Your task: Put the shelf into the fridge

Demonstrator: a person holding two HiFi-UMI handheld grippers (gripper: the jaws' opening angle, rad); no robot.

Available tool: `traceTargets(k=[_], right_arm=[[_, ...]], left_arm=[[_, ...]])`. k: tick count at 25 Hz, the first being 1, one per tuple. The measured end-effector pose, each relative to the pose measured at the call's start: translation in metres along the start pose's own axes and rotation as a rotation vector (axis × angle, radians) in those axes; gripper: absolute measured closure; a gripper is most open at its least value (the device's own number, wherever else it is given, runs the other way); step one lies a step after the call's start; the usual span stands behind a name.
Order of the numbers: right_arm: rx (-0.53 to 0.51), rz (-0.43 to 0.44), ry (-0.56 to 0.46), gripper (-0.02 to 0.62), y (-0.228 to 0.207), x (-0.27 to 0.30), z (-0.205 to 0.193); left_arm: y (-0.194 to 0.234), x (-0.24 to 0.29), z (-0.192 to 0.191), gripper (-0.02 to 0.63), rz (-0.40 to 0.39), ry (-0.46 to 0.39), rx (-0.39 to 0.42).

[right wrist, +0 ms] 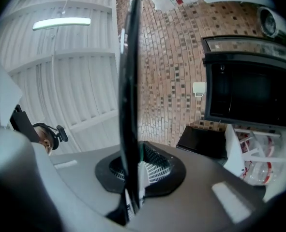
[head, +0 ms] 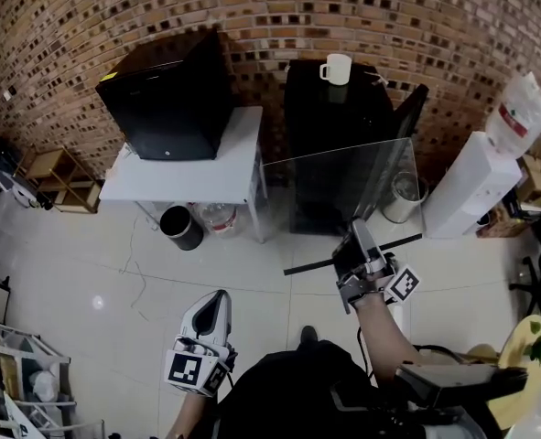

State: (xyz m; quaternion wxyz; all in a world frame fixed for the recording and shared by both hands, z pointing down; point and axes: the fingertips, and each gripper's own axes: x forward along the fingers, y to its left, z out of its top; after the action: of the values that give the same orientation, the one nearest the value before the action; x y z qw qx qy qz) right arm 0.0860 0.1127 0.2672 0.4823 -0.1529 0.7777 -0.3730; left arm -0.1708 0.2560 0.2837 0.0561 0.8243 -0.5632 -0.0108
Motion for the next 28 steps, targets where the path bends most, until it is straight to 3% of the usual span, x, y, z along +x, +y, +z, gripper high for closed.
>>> traceTargets(k=[9,14,19,28], right_arm=[[-0.017,-0.030,0.004,0.578,-0.055,-0.004,0.042],[-0.005,-0.089,0.000,0.578,-0.088,-0.011,0.054],[0.001,-0.144,-0.049,0.578,-0.121,-0.017,0.067],[-0.038,-0.182,-0.139,0.578,-0.150,-0.009,0.075]], left_arm=[[-0.011,0.060,-0.006,0.612,-0.012,0.039,0.026],[-0.013,0.094,-0.013,0.612,-0.018,0.059,0.034],[-0.016,0.123,-0.015,0.612,-0.095,0.094,0.037],[0.015,0.177,-0.011,0.612,-0.204,0.105,0.063]])
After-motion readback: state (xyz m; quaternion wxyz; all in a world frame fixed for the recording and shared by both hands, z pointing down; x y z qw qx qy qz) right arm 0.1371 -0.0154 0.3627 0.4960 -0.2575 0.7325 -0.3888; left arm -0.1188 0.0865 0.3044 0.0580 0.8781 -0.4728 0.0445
